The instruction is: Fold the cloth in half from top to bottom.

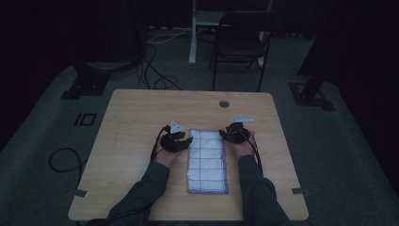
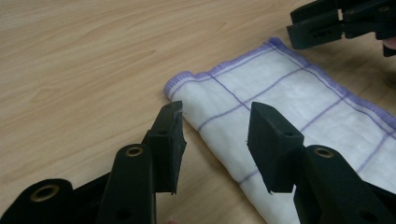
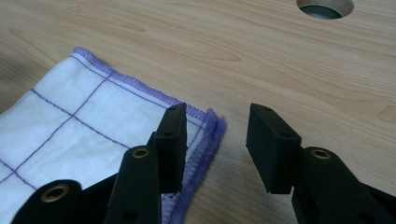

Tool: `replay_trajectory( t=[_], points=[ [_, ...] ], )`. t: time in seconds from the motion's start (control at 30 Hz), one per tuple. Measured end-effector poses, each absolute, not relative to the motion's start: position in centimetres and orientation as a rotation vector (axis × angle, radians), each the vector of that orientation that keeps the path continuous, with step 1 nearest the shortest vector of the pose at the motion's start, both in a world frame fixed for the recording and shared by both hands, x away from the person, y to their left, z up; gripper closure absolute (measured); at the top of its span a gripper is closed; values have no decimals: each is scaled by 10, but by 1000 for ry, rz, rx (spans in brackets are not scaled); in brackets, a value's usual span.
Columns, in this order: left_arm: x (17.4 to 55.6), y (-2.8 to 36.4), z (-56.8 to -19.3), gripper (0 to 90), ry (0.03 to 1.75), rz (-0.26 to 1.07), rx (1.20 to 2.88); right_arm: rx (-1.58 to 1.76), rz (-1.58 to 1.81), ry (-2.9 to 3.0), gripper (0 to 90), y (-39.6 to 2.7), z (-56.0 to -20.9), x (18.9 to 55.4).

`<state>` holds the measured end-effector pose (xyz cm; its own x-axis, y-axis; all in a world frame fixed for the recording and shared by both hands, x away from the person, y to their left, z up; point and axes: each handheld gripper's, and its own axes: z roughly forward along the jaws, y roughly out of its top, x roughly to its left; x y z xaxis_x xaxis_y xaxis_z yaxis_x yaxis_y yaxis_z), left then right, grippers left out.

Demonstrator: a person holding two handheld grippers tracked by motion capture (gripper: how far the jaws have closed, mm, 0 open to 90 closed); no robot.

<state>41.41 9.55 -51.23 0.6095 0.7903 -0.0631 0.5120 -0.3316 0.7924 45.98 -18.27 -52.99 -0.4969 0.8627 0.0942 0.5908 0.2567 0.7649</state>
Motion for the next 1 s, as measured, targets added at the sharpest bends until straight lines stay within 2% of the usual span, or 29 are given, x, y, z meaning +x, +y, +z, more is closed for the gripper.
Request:
replay_trajectory(
  t=[0.4, 1.0],
  points=[
    [436, 93, -518, 546, 1039, 444, 2015, 1338, 1114, 2191, 577, -181, -531, 461],
    [467, 79, -538, 541, 1187, 451, 2069, 1368, 1096, 2201, 556, -172, -536, 467]
  ],
)
